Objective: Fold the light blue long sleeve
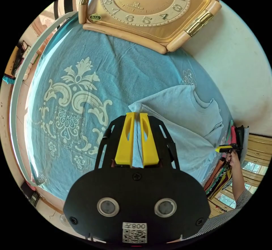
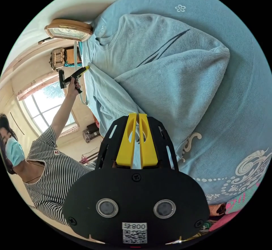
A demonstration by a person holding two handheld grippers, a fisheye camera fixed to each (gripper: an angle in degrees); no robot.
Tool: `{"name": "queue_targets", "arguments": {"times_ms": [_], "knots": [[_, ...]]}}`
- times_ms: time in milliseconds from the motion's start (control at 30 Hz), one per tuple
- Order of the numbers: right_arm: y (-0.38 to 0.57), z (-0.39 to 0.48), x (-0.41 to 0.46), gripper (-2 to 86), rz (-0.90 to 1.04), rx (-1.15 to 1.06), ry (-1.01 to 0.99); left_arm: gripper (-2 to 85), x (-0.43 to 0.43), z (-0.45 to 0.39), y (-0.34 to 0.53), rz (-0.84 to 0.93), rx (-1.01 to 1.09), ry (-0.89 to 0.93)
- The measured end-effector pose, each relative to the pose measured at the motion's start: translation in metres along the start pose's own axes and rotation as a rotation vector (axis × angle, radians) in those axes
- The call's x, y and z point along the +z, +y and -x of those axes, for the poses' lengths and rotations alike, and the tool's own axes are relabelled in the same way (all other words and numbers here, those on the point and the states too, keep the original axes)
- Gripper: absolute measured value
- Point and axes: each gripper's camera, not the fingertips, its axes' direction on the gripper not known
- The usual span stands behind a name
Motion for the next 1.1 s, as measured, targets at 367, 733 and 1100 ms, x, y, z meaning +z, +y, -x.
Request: {"name": "queue_targets", "arguments": {"times_ms": [367, 733, 1100], "knots": [[-0.036, 0.078, -0.007, 6.3, -0.231, -0.075, 0.154, 7.8, -0.014, 0.059, 0.102, -0.059, 0.041, 0.142], [-0.107, 0.198, 0.033, 7.9, -0.3, -0.207, 0.158, 7.9, 0.018, 0.093, 0.164, 0.046, 0.149, 0.063], [-0.285, 0.405, 0.179, 7.9, -0.087, -0.626, 0.25, 2.0, -0.001, 0.149, 0.223, -0.045, 0.089, 0.035]]}}
